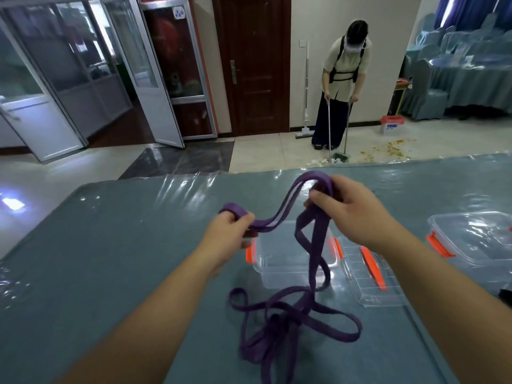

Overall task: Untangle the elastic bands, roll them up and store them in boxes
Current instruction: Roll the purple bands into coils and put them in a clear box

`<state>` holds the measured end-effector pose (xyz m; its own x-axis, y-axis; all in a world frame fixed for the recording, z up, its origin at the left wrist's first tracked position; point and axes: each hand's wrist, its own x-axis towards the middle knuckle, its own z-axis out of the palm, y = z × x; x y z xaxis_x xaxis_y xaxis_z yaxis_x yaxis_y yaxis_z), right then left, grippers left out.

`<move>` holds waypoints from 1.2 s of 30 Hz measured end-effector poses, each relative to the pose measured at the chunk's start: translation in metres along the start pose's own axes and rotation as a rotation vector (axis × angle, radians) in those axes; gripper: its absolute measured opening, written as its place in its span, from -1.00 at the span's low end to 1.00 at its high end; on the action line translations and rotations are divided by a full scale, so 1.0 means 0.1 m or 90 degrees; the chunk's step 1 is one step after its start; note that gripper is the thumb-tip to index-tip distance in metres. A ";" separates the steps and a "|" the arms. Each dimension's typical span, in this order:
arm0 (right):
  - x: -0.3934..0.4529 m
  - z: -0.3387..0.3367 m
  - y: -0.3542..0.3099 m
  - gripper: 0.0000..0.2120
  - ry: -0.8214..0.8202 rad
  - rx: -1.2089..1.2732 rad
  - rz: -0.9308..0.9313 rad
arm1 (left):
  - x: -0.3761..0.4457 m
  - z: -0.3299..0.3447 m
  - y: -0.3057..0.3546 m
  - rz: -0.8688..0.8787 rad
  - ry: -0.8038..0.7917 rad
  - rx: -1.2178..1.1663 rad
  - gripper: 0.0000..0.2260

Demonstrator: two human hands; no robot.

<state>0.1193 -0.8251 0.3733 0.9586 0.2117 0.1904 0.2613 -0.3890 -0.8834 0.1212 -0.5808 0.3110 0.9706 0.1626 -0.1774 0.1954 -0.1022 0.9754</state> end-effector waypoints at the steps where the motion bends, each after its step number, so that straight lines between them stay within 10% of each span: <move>1: 0.02 0.00 -0.10 -0.89 0.002 -0.010 -0.012 | -0.04 0.07 -0.05 -0.012 -0.032 -0.004 -0.88; 11: 0.32 0.18 -0.61 -0.94 0.096 0.046 -0.025 | -0.24 0.52 0.03 0.012 -0.248 -0.167 -0.59; 22: 0.55 0.07 -0.37 -0.89 0.132 0.175 0.045 | -0.23 0.53 0.27 -0.035 -0.307 -0.247 -0.75; 29: 0.23 0.14 0.36 -0.10 -0.086 0.339 0.114 | -0.06 0.41 0.59 0.029 -0.206 -0.316 -0.83; 36: -0.32 0.72 1.03 -0.89 -0.315 -0.025 0.166 | -0.04 0.39 1.16 0.121 -0.168 -0.361 -0.79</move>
<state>0.1079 -0.8072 0.2454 0.8273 0.4958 -0.2642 0.0360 -0.5161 -0.8558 0.1457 -0.6314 0.4192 0.9969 -0.0611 0.0492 -0.0174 0.4402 0.8977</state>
